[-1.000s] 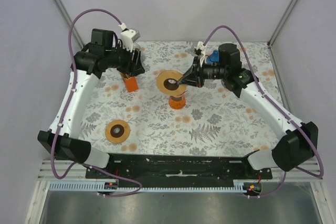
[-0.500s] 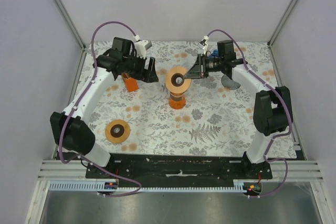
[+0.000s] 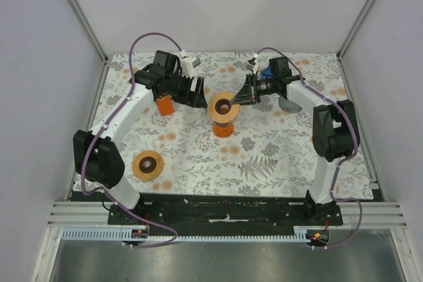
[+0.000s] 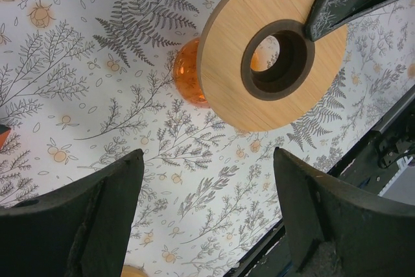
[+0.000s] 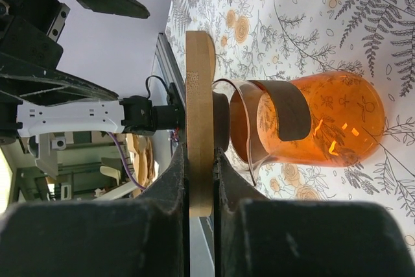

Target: Place the coffee filter in the dripper

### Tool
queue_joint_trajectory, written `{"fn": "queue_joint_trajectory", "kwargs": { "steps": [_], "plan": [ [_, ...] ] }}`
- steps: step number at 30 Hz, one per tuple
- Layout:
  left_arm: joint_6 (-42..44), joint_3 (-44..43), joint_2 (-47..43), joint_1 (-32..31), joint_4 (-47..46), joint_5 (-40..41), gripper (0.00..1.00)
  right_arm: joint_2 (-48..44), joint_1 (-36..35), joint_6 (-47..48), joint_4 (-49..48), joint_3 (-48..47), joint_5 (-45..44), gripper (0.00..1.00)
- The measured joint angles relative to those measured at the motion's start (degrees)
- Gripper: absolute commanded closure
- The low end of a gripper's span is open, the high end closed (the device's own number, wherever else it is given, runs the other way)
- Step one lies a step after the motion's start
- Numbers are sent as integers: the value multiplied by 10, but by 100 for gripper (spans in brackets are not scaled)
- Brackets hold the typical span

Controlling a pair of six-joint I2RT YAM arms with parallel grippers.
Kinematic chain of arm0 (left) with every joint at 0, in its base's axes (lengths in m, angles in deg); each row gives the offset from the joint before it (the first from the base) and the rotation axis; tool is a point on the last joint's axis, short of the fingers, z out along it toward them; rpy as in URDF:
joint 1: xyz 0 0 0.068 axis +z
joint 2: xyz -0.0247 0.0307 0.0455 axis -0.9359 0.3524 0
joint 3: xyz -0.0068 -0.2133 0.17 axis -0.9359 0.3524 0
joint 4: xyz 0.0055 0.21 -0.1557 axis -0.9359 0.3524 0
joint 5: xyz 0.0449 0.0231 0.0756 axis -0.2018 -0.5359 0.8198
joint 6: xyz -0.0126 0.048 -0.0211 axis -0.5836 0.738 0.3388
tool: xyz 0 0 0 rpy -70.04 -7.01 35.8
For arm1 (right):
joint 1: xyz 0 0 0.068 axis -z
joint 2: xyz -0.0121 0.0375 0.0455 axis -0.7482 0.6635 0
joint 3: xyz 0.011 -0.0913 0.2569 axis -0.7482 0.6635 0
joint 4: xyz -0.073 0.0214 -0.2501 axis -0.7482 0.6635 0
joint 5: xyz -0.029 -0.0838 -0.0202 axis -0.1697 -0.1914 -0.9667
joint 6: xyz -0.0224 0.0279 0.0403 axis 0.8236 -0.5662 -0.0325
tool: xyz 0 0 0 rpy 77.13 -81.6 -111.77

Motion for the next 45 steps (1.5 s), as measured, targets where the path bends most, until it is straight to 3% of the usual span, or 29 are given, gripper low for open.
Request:
{"fn": "queue_joint_trajectory", "kwargs": {
  "steps": [6, 15, 30, 38, 45],
  "plan": [
    [0, 0, 0, -1, -5, 0, 14, 16, 0, -5, 11, -18, 7, 69],
    [0, 0, 0, 0, -7, -3, 14, 16, 2, 24, 53, -35, -27, 68],
    [0, 0, 2, -2, -7, -12, 15, 12, 12, 83, 131, -71, -158, 48],
    [1, 0, 2, -2, -7, -12, 15, -42, 18, 154, 191, -107, -319, 31],
    [12, 0, 2, -2, -7, -3, 15, -97, 69, 215, 208, -107, -551, 35]
  ]
}}
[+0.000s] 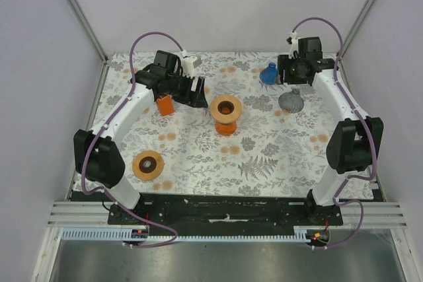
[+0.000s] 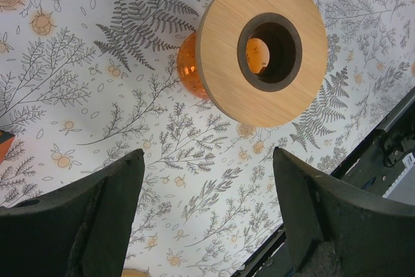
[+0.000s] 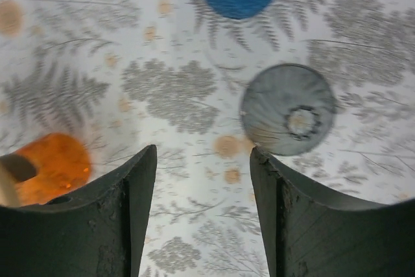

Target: Place the coffee filter in the dripper

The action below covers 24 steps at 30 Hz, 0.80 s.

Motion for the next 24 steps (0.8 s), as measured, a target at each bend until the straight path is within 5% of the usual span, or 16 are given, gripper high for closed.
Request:
{"fn": "queue_joint_trajectory", "kwargs": {
  "steps": [10, 24],
  "plan": [
    [7, 0, 0, 0, 0, 3, 16, 57, 86, 21, 16, 2, -88, 41],
    [10, 0, -1, 0, 0, 9, 17, 118, 97, 26, 20, -22, -98, 49]
  ]
}}
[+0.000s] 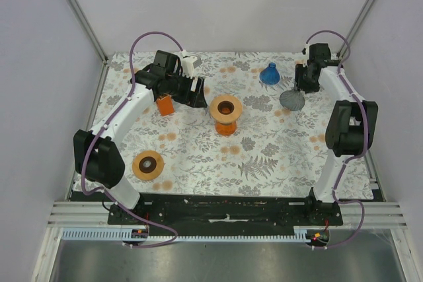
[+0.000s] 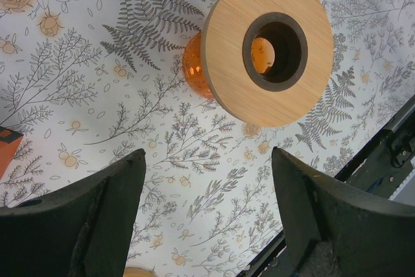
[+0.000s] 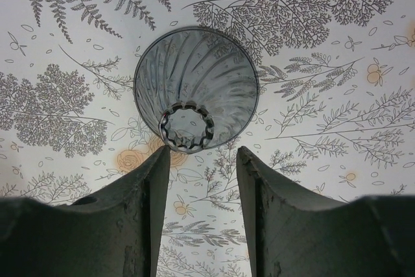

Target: Place the coffee filter in the dripper

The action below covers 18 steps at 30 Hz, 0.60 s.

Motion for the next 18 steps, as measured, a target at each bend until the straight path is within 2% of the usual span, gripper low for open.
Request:
{"fn": "queue_joint_trajectory", "kwargs": {
  "steps": [7, 18],
  "plan": [
    [0, 0, 0, 0, 0, 1, 17, 1, 5, 0, 3, -2, 15, 48],
    [1, 0, 0, 0, 0, 4, 17, -13, 26, -5, 12, -28, 30, 53]
  ]
}}
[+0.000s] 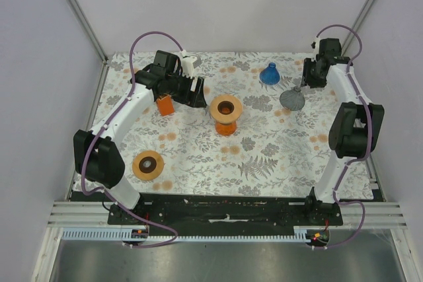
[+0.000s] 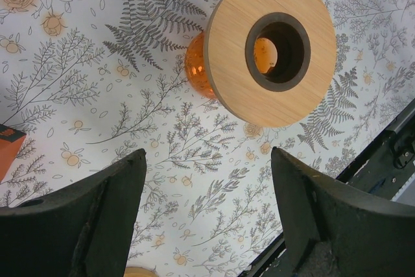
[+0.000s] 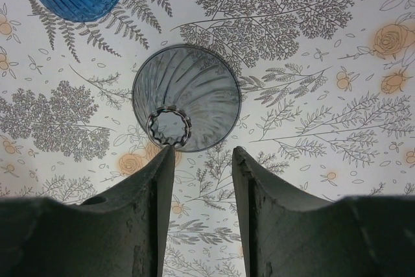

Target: Place the coffee filter in the dripper

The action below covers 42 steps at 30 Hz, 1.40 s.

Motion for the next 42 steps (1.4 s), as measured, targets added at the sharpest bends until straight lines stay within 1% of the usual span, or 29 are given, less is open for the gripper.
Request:
{"fn": "queue_joint_trajectory", "kwargs": {
  "steps": [11, 16, 18, 20, 25, 31, 35, 38, 42],
  "plan": [
    [1, 0, -11, 0, 0, 1, 18, 45, 3, -1, 3, -17, 11, 55],
    [2, 0, -17, 0, 0, 1, 18, 54, 3, -1, 4, -17, 19, 60],
    [3, 0, -17, 0, 0, 1, 18, 55, 3, 0, 4, -17, 23, 65],
    [3, 0, -17, 0, 0, 1, 18, 56, 3, -1, 4, -17, 29, 73],
    [4, 0, -19, 0, 0, 1, 17, 60, 3, -2, 7, -17, 51, 99],
    [8, 0, -24, 0, 4, -12, 17, 54, 3, -4, 10, -12, 73, 100],
    [12, -5, -27, 0, 15, -43, 15, 11, 3, -4, 15, 12, 93, 100],
    [18, -27, -27, 0, 28, -57, 14, -65, 3, -6, 7, 37, 115, 100],
    [20, -87, -27, 0, 36, -88, 11, -183, -5, -12, -22, 56, 147, 100]
  ]
}}
